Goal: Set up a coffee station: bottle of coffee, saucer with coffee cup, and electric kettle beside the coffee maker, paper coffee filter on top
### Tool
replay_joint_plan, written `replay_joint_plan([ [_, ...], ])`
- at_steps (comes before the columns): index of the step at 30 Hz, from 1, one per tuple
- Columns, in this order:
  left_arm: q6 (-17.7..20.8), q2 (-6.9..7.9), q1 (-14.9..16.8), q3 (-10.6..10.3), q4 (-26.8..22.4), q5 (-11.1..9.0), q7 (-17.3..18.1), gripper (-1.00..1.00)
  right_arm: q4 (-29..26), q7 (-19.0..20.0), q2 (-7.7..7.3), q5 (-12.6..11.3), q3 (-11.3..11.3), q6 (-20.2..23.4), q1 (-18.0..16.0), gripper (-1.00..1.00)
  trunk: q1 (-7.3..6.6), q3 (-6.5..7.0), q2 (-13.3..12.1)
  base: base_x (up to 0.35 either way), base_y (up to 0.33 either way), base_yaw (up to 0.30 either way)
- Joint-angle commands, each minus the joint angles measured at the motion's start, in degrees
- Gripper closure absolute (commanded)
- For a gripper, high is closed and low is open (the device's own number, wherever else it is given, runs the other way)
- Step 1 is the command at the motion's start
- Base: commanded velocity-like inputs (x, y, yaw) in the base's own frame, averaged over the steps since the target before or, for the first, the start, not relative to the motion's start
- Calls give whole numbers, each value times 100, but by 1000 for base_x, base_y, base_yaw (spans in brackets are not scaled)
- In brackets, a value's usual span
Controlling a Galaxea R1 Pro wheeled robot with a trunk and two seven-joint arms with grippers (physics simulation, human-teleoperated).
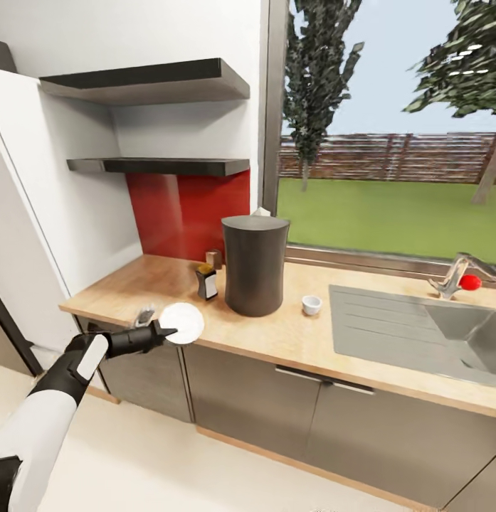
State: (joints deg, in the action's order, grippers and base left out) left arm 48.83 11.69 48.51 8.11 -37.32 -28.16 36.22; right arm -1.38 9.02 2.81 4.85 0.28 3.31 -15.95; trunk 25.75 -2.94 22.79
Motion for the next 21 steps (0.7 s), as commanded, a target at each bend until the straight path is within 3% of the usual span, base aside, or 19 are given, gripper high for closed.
replay_joint_plan([
  [1, 21, -137, 85, 15, -3, -48, -291, 100, -7, -6, -3, 51, -1, 31, -4, -100, 3, -13, 13, 2, 2, -265],
  [3, 13, -287, 182, 12, -3, -252, -737, 100, -9, -19, -53, 51, -4, 36, 0, -100, 3, -13, 13, 1, 1, -266],
  [6, 0, -321, 204, 17, -4, -425, -1078, 100, -4, -22, -89, 51, -2, 36, 0, -100, 3, -13, 13, 0, 0, -197],
  [13, -19, -270, 132, 442, -4, -496, -1184, 100, -4, -23, -100, 56, -2, 30, -2, -100, 3, -13, 13, 0, 0, -20],
  [21, -32, -196, 106, 472, 5, -497, -1187, 100, -3, -30, -105, 58, -1, 37, 8, -100, 3, -13, 13, 92, 56, 0],
])
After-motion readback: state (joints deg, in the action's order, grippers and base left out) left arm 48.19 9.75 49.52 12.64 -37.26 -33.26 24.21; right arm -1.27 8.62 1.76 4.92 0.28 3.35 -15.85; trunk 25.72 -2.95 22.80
